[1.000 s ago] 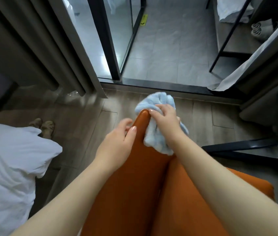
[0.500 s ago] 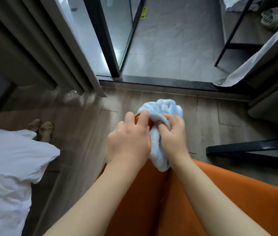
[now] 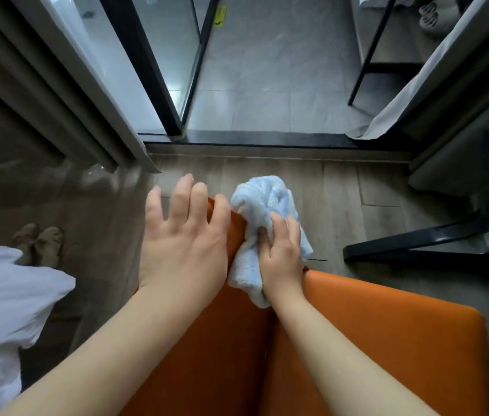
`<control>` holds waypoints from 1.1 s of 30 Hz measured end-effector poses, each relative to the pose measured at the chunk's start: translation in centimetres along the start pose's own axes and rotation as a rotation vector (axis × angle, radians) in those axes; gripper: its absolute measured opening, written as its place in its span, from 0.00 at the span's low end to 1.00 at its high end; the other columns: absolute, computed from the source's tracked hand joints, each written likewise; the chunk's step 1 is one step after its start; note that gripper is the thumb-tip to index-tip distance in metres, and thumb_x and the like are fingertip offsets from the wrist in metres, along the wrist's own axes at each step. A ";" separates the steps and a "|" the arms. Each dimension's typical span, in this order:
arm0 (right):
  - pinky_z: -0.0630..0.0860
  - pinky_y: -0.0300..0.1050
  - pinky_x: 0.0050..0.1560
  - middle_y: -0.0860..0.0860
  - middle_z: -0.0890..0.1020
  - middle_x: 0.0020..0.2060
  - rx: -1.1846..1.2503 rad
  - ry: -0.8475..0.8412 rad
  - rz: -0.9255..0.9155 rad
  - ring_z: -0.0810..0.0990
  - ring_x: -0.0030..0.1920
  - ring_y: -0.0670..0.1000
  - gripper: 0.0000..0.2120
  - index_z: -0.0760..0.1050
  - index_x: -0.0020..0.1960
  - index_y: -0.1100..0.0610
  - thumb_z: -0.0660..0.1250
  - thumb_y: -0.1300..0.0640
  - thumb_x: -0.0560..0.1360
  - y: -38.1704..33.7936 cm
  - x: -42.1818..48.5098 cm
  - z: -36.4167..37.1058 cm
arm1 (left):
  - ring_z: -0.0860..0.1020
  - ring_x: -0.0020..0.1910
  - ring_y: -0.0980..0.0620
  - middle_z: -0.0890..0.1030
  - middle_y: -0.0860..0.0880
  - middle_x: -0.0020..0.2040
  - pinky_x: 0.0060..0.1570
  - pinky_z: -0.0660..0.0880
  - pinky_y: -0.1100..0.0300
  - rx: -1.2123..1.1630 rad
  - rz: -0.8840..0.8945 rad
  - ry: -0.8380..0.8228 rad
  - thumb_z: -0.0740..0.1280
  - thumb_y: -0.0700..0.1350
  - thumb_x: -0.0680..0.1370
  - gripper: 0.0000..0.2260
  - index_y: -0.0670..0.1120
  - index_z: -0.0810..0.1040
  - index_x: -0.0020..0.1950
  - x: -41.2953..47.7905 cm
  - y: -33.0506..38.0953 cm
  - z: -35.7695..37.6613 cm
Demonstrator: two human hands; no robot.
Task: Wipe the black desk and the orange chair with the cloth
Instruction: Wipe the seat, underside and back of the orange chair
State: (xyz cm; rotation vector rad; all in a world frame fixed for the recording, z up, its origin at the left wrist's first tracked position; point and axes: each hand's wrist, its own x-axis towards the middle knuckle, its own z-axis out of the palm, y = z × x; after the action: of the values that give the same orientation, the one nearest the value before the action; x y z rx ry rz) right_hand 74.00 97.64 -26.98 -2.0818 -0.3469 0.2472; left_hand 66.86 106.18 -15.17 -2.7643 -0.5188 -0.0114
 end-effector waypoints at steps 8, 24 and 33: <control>0.68 0.49 0.49 0.57 0.69 0.61 -0.562 -0.033 0.336 0.69 0.60 0.61 0.11 0.71 0.59 0.54 0.56 0.57 0.79 12.7 2.6 -6.5 | 0.58 0.64 0.35 0.62 0.39 0.61 0.48 0.24 0.28 0.228 0.300 -0.298 0.48 0.39 0.78 0.20 0.40 0.58 0.70 2.4 6.1 3.4; 0.51 0.70 0.69 0.50 0.71 0.63 -1.257 -0.237 0.403 0.61 0.66 0.62 0.14 0.71 0.60 0.46 0.56 0.45 0.76 21.2 3.0 -10.4 | 0.77 0.53 0.47 0.78 0.53 0.47 0.67 0.50 0.35 0.291 0.336 -0.096 0.62 0.45 0.69 0.16 0.53 0.79 0.55 2.1 11.1 9.7; 0.59 0.50 0.66 0.58 0.70 0.66 -0.159 -0.006 0.135 0.67 0.65 0.63 0.23 0.75 0.56 0.62 0.64 0.53 0.64 12.6 -0.5 -0.3 | 0.78 0.57 0.44 0.81 0.47 0.48 0.70 0.61 0.45 0.149 0.332 0.069 0.53 0.41 0.73 0.17 0.46 0.81 0.51 1.3 10.2 10.6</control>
State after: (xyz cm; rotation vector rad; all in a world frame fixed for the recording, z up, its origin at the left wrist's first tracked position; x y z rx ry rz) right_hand 75.49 91.15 -37.67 -2.2652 -0.2367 0.3154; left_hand 71.16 101.05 -28.39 -2.6572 -0.0364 0.0094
